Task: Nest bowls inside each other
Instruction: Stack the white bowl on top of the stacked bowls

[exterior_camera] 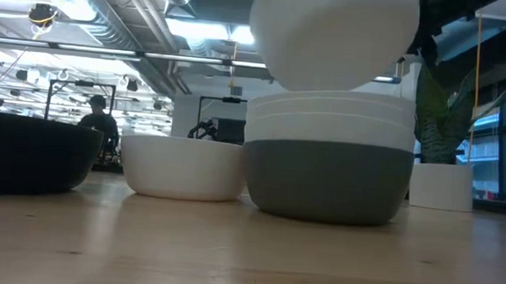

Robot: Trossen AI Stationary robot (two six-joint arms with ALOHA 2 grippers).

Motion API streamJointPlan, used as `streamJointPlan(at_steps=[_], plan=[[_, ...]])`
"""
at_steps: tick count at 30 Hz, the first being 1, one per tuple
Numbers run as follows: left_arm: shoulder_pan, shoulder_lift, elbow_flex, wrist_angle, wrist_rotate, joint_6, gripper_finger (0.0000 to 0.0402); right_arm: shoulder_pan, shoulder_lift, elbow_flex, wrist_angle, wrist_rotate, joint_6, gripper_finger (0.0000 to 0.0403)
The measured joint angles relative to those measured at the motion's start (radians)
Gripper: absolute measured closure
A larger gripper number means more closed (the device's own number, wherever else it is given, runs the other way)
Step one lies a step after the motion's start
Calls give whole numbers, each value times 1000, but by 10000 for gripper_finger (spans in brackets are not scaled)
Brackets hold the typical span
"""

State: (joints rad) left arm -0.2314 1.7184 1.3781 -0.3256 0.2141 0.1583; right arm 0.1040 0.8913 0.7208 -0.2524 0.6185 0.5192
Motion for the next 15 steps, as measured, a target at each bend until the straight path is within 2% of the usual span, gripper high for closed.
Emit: streamJointPlan(at_steps=[6, 15], plan=[[-28, 0, 0, -27, -132, -23, 401, 0, 0, 0, 3, -66, 26, 241], [-28, 76, 1, -58, -151, -79, 401, 0, 0, 0, 7, -73, 28, 241]])
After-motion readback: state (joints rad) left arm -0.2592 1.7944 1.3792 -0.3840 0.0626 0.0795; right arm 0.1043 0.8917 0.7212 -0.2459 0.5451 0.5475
